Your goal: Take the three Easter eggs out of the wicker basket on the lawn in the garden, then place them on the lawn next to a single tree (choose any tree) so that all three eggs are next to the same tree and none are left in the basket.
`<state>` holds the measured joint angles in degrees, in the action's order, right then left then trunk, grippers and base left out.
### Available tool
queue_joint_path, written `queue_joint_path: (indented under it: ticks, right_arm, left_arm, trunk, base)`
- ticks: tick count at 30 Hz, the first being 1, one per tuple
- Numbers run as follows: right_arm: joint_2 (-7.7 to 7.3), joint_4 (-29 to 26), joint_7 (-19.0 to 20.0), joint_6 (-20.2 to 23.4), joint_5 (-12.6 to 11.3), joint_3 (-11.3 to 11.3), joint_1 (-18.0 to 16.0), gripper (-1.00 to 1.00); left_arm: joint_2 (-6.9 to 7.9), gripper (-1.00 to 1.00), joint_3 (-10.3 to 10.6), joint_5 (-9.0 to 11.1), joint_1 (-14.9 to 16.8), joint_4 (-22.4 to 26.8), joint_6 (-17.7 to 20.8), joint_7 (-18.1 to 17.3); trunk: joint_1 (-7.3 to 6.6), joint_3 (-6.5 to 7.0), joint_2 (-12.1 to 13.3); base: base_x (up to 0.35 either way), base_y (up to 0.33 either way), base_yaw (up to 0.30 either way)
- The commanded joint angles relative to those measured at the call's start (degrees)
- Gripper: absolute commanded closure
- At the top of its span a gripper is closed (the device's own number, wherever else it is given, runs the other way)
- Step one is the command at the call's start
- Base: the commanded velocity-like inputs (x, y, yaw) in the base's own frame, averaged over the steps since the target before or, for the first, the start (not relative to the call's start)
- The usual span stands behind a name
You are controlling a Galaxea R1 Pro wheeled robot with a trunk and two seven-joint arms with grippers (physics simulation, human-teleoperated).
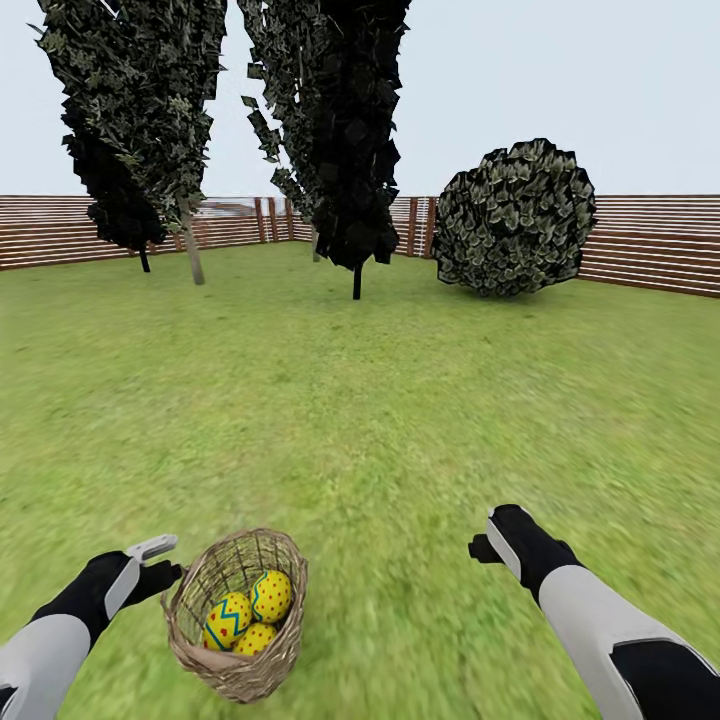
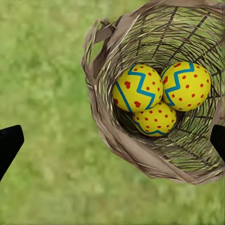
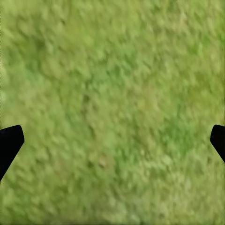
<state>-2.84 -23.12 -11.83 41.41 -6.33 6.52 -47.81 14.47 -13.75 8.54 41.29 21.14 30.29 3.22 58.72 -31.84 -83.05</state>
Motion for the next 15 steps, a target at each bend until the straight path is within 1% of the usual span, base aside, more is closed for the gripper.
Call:
queue_joint_path:
  ticks: [1,8,15]
  right_arm:
    - [-0.03,-0.1,-0.4,0.2,-0.6,0.4,0.0,-1.00]
    - [0.39,0.2,-0.4,0.2,-0.6,0.4,0.0,-1.00]
    - [0.47,0.4,-0.4,0.2,-0.6,0.4,0.0,-1.00]
  left_arm:
    - [-0.03,-1.00,-0.1,0.6,0.0,0.1,0.3,0.3]
    - [0.00,-1.00,-0.2,0.7,0.0,0.2,0.3,0.2]
    - [-0.05,-1.00,-0.1,0.7,0.0,0.1,0.3,0.1]
  trunk:
    - [0.00,-0.06,0.0]
    - [0.00,-0.06,0.0]
    - [0.00,-0.06,0.0]
  base:
    - [0.041,0.000,0.000]
    - [0.010,0.000,0.000]
    - [0.000,0.000,0.000]
